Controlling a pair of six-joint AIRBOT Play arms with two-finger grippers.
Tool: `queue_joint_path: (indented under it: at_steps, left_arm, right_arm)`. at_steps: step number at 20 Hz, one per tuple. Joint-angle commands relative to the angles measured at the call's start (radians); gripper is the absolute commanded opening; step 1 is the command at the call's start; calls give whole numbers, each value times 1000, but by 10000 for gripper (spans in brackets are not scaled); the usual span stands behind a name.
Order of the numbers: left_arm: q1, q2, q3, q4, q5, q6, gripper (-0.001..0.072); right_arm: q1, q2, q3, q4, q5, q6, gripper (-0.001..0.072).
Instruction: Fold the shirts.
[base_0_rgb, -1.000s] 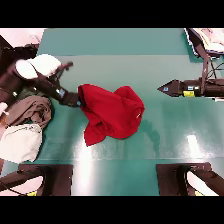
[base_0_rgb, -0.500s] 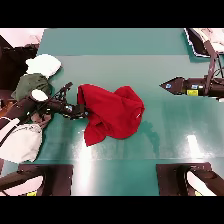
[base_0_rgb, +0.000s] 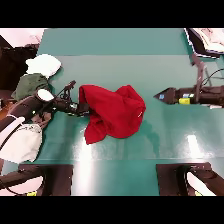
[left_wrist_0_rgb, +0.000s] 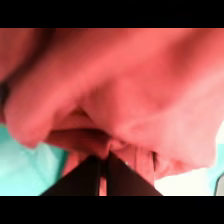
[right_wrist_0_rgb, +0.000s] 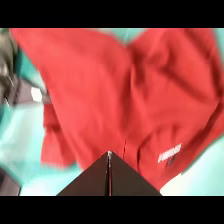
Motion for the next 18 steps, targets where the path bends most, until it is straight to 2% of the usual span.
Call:
queue_joint_path:
  at_steps: [1, 2, 3, 4, 5, 6, 7, 10, 12, 14, 18]
  left_arm:
    - [25, 22, 119, 149, -164, 11, 22]
    - [25, 43, 158, 196, -185, 11, 22]
    - [25, 60, 183, 216, -195, 11, 23]
    - [25, 75, 203, 216, -200, 11, 23]
    - [25, 80, 214, 215, -200, 11, 23]
    - [25, 82, 216, 214, -196, 11, 23]
    - [25, 82, 216, 215, -196, 11, 23]
    - [25, 82, 215, 216, -214, 11, 23]
    - [25, 82, 215, 216, -220, 11, 23]
    - [25, 82, 216, 215, -222, 11, 23]
    - [25, 82, 215, 215, -232, 11, 23]
  right_arm:
    - [60, 1, -126, -29, 36, 82, 27]
    - [86, 1, -180, -16, 37, 101, 259]
    - [111, 1, -232, 16, 38, 112, 646]
    - [141, 0, -288, 72, 37, 129, 684]
    - [175, 0, -337, 124, 21, 149, 636]
    - [226, 1, -381, 163, -25, 158, 522]
    - [283, 1, -416, 186, -93, 158, 476]
    - [463, 0, -484, 227, -351, 235, 476]
    - [536, 0, -506, 228, -470, 286, 476]
    - [581, -32, -504, 227, -539, 330, 475]
    - [665, -192, -409, 249, -640, 328, 476]
